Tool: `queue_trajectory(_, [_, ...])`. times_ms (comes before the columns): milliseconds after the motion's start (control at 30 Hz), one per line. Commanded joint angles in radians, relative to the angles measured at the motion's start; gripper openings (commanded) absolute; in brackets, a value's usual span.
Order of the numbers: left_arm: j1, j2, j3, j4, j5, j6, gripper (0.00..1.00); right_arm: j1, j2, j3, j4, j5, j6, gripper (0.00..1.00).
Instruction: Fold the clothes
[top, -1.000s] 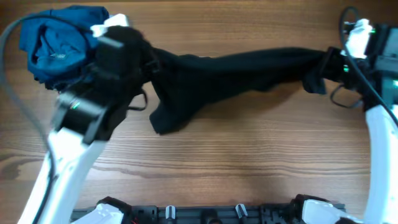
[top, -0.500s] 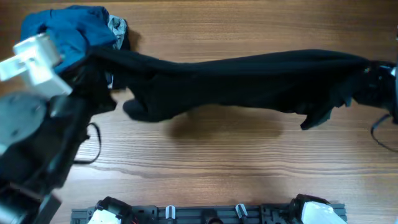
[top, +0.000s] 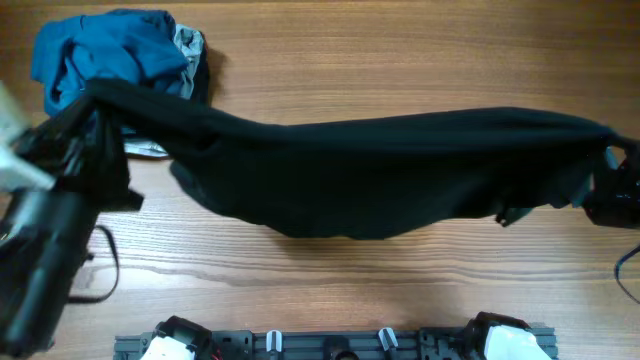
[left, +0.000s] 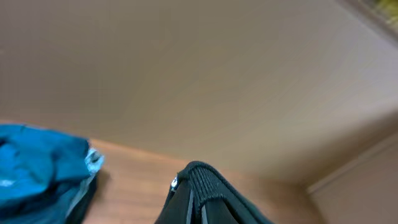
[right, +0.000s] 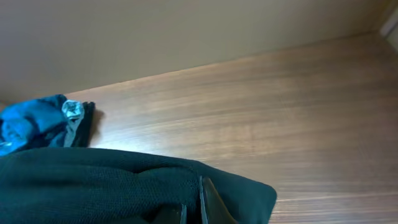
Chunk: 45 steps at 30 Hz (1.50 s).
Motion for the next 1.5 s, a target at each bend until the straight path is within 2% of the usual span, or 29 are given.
queue_trajectory(0, [0.006, 0.113, 0.010, -0.031, -0.078, 0.026, 0.04, -0.006, 0.073, -0.013, 0.005, 0.071, 0.016, 0.04])
queue_trajectory(133, [0.006, 0.267, 0.010, -0.039, -0.111, 0.024, 0.04, -0.006, 0.227, -0.063, 0.006, 0.074, -0.015, 0.04])
queue_trajectory(233, [0.006, 0.402, 0.010, -0.029, -0.129, 0.022, 0.04, -0.006, 0.423, -0.076, 0.024, 0.073, -0.036, 0.04])
queue_trajectory(367, [0.006, 0.570, 0.009, 0.044, -0.129, 0.023, 0.04, -0.006, 0.627, -0.076, 0.120, 0.007, -0.037, 0.04])
queue_trajectory(567, [0.006, 0.854, 0.009, 0.254, -0.129, 0.023, 0.04, 0.018, 0.953, -0.076, 0.345, -0.022, -0.035, 0.04])
queue_trajectory(700, [0.006, 1.006, 0.009, 0.422, -0.166, 0.023, 0.04, 0.051, 1.046, -0.076, 0.542, -0.021, -0.028, 0.04])
queue_trajectory(867, [0.008, 1.152, 0.009, 0.706, -0.181, 0.023, 0.06, 0.076, 1.105, -0.076, 0.798, 0.018, 0.021, 0.05])
queue_trajectory(900, [0.010, 1.176, 0.009, 0.753, -0.181, 0.023, 0.40, 0.079, 1.112, -0.076, 0.837, 0.037, 0.027, 0.61])
queue_trajectory(933, [0.013, 1.186, 0.009, 0.771, -0.181, 0.023, 0.94, 0.080, 1.114, -0.076, 0.866, 0.036, 0.028, 0.99])
queue_trajectory(967, [0.018, 1.189, 0.009, 0.769, -0.180, 0.023, 1.00, 0.080, 1.114, -0.076, 0.877, 0.036, 0.028, 1.00])
queue_trajectory(1100, [0.034, 1.173, 0.010, 0.674, -0.176, 0.022, 1.00, 0.078, 1.112, -0.076, 0.838, 0.036, 0.012, 1.00])
queue_trajectory(1233, [0.016, 1.125, 0.010, 0.400, 0.043, 0.022, 1.00, 0.090, 1.115, -0.076, 0.795, 0.045, -0.155, 0.99])
queue_trajectory(1267, [0.006, 1.123, 0.010, 0.332, 0.094, 0.018, 0.99, 0.093, 1.120, -0.076, 0.785, 0.052, -0.192, 0.95])
queue_trajectory(1367, [-0.017, 1.123, 0.009, 0.138, 0.128, -0.145, 0.96, 0.120, 1.140, -0.076, 0.760, 0.121, -0.216, 0.77])
queue_trajectory(1467, [-0.030, 1.123, 0.009, 0.096, 0.128, -0.247, 0.97, 0.181, 1.184, -0.076, 0.740, 0.250, -0.075, 0.72])
